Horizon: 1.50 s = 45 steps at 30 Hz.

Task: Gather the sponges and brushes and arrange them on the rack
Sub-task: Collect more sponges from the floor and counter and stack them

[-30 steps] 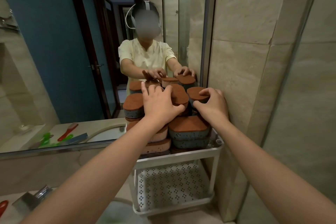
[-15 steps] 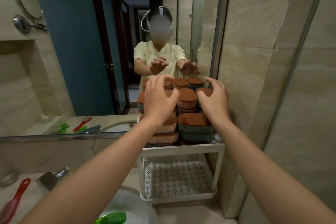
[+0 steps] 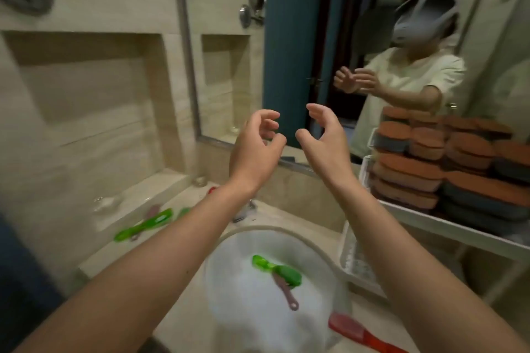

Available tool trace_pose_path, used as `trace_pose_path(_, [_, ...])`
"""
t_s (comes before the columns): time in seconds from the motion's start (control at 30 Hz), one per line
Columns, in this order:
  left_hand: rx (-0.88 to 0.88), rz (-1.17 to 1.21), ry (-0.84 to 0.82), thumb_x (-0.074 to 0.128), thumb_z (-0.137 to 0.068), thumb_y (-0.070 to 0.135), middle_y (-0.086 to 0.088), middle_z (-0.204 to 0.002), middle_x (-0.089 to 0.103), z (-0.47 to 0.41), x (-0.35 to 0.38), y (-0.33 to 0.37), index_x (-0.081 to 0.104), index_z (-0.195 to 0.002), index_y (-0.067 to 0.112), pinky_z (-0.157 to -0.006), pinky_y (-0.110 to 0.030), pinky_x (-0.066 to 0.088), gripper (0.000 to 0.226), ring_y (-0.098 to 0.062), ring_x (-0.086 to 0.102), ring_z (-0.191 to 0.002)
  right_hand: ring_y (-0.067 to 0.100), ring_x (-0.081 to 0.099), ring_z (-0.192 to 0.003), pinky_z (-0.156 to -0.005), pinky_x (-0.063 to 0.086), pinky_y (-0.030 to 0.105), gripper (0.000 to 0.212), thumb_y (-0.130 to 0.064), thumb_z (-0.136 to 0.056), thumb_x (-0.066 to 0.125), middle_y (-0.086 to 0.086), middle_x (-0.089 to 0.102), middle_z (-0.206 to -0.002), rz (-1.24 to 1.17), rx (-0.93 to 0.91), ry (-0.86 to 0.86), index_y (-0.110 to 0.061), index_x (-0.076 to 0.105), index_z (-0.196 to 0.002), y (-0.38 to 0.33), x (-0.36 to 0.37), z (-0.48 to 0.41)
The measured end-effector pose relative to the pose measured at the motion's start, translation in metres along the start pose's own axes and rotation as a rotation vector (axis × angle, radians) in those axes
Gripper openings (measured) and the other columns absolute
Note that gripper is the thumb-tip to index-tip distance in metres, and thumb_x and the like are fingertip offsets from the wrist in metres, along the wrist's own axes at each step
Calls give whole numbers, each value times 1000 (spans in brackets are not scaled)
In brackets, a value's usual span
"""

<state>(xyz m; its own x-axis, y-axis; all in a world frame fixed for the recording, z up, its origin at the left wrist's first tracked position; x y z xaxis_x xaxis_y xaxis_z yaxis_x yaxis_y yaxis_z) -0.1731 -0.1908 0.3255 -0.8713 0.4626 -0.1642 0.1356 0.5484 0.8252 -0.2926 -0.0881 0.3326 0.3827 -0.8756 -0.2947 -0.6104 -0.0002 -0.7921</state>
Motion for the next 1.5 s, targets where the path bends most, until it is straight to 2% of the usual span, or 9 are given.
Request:
trace_pose_path(0.17, [-146, -110, 118, 60, -80, 16, 13, -93, 59, 49, -120, -49, 54, -105, 33, -81, -31, 51, 31, -6, 57, -82, 9, 51, -117, -87, 51, 17, 51, -10, -84, 60, -9, 54, -130, -112, 23, -229, -23, 51, -132, -25, 107, 67])
trace_pose_path(0.3, [-277, -167, 244, 62, -78, 21, 10, -97, 60, 113, -217, -80, 55, -108, 31, -80, -34, 54, 33, -7, 59, -84, 9, 53, -115, -78, 53, 14, 56, -12, -81, 59, -10, 55, -131, -152, 27, -425, -23, 50, -136, -50, 190, 132])
trace_pose_path(0.4, [-378, -178, 331, 62, -86, 10, 9, -99, 57, 168, -285, -99, 55, -113, 26, -66, -16, 52, 32, -8, 57, -87, 10, 56, -111, -94, 52, 41, 54, -17, -79, 61, -10, 58, -127, -161, 17, -556, -26, 52, -132, -75, 248, 187])
trace_pose_path(0.57, [-485, -391, 439, 63, -82, 13, 12, -98, 58, 264, -394, -114, 52, -110, 33, -83, -29, 50, 36, -9, 59, -87, 14, 57, -111, -97, 49, 38, 54, -17, -81, 63, -2, 58, -129, -183, -24, -772, -23, 52, -133, -118, 326, 287])
trace_pose_path(0.7, [-535, -460, 558, 64, -81, 11, 10, -98, 58, 338, -463, -107, 51, -108, 34, -85, -35, 52, 37, -10, 60, -86, 13, 54, -114, -102, 46, 37, 49, -15, -84, 63, 0, 56, -131, -196, -84, -933, -21, 53, -132, -148, 372, 374])
trace_pose_path(0.83, [-609, -473, 681, 63, -81, 8, 8, -98, 58, 414, -513, -100, 53, -109, 29, -86, -32, 51, 36, -10, 59, -86, 7, 51, -111, -93, 41, 21, 49, -16, -87, 63, -1, 52, -134, -214, -117, -1106, -21, 51, -134, -177, 405, 456])
trace_pose_path(1.1, [-762, -558, 916, 62, -83, 9, 10, -100, 57, 557, -577, -81, 52, -112, 30, -82, -23, 46, 37, -8, 59, -89, 8, 52, -110, -95, 43, 23, 48, -13, -86, 64, -4, 50, -129, -267, -210, -1398, -21, 52, -132, -231, 441, 598])
trace_pose_path(1.3, [-865, -581, 1113, 63, -82, 8, 14, -98, 55, 651, -615, -72, 50, -110, 34, -87, -31, 50, 40, -9, 58, -87, 6, 49, -113, -93, 40, 20, 52, -14, -88, 63, -5, 48, -133, -267, -317, -1650, -23, 49, -136, -265, 471, 695])
trace_pose_path(1.5, [-891, -558, 1336, 62, -82, 1, 7, -98, 56, 716, -652, -63, 53, -112, 29, -87, -27, 48, 42, -12, 57, -86, 10, 49, -115, -95, 40, 20, 53, -7, -86, 62, 1, 47, -133, -284, -369, -1852, -18, 49, -137, -296, 508, 774])
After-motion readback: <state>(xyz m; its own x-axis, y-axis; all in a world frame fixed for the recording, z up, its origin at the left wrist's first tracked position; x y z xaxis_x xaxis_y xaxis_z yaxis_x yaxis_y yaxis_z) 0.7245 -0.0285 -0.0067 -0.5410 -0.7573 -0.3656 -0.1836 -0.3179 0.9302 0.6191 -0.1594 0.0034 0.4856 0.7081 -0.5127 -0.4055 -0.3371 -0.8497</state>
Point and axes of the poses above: each hand's wrist, its own z-axis away from the middle knuckle, its own x-axis out of the palm, y = z × x, the point moved 10 cm from there along -z, towards the middle knuckle
